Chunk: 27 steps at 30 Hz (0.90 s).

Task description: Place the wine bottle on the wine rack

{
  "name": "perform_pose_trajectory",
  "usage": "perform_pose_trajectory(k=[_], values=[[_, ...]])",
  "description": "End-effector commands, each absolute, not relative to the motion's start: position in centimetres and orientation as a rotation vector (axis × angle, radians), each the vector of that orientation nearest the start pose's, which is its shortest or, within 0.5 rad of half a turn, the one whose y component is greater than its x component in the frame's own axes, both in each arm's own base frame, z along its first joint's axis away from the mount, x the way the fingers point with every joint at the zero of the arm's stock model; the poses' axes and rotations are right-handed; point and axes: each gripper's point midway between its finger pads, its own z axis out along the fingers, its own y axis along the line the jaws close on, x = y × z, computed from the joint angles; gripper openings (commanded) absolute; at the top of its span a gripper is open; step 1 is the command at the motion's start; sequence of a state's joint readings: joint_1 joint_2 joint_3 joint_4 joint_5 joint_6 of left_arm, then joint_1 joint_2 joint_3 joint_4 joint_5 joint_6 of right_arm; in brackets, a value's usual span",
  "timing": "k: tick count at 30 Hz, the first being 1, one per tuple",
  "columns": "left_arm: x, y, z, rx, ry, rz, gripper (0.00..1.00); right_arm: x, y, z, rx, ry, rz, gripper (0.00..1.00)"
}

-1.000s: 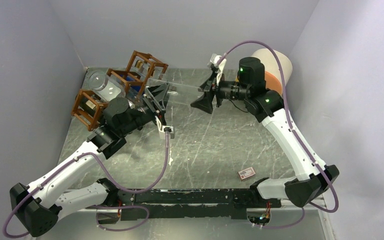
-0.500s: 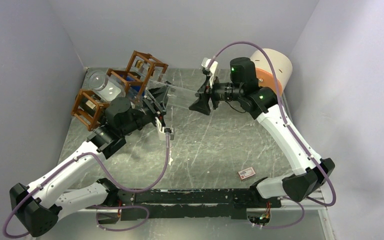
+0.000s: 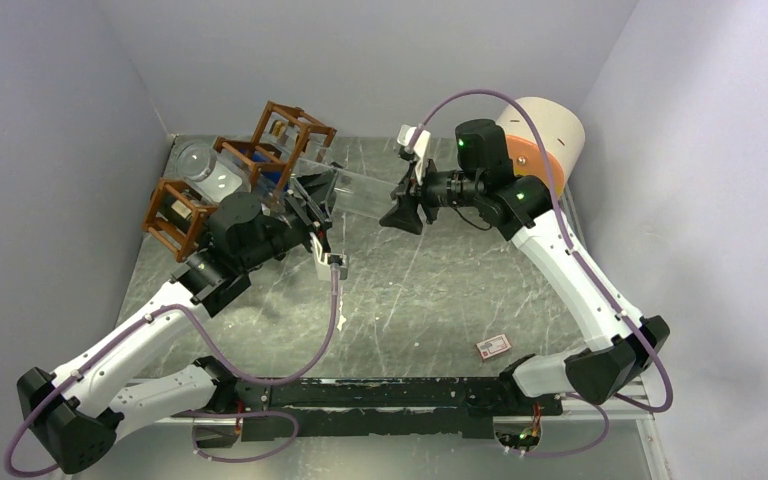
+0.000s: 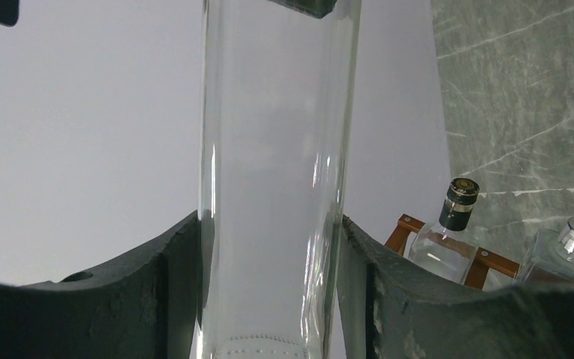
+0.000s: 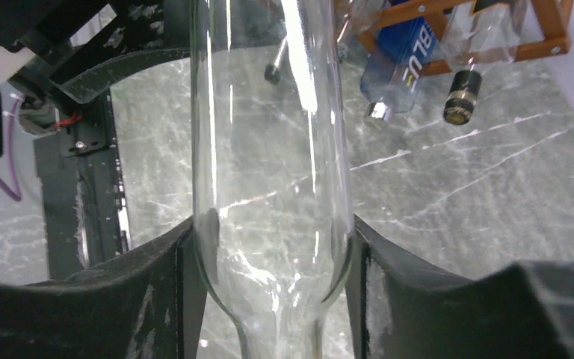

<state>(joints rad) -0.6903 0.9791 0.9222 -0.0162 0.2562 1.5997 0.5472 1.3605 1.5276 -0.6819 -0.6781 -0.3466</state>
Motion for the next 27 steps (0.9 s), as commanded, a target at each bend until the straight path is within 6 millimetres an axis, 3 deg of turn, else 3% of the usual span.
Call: perform_pose_trajectory(k=[1,4,6,8,9,10,14,18,20,23,27], values=[[27.4,-23.9,41.7,1.459,0.423,0.505,0.07,26.3,27.5,32.9,-1.256,1.645,0.810,0.48],[27.5,-23.8,41.7,1.453,0.438,0.501,0.09,26.3,27.8,33.5,-1.241,1.637,0.831,0.21],[27.7,-23.7,41.7,1.438,0.459,0.495,0.21,26.6,28.0,33.9,-1.225,1.630,0.830,0.04],[27.8,-23.5,41.7,1.409,0.482,0.485,0.48,27.1,28.1,34.5,-1.187,1.624,0.820,0.00],[27.8,-23.5,41.7,1.384,0.495,0.471,0.68,27.4,28.1,34.8,-1.158,1.623,0.816,0.00],[27.9,-23.4,41.3,1.373,0.514,0.455,0.98,27.7,28.1,35.2,-1.128,1.618,0.810,0.00],[27.5,-23.1,40.0,1.352,0.654,0.317,0.97,29.5,28.1,36.7,-0.984,1.605,0.779,0.00],[27.5,-22.0,39.2,1.195,0.918,0.105,0.97,32.2,28.1,37.6,-0.827,1.623,0.736,0.00],[28.0,-21.2,39.7,1.039,1.045,0.019,0.97,33.8,28.5,37.4,-0.761,1.649,0.735,0.00],[29.7,-18.5,41.5,0.655,1.236,-0.068,0.97,35.5,29.6,37.3,-0.714,1.657,0.760,0.00],[30.4,-15.9,44.0,0.325,1.303,-0.138,0.97,37.6,31.8,37.6,-0.665,1.637,0.801,0.00]])
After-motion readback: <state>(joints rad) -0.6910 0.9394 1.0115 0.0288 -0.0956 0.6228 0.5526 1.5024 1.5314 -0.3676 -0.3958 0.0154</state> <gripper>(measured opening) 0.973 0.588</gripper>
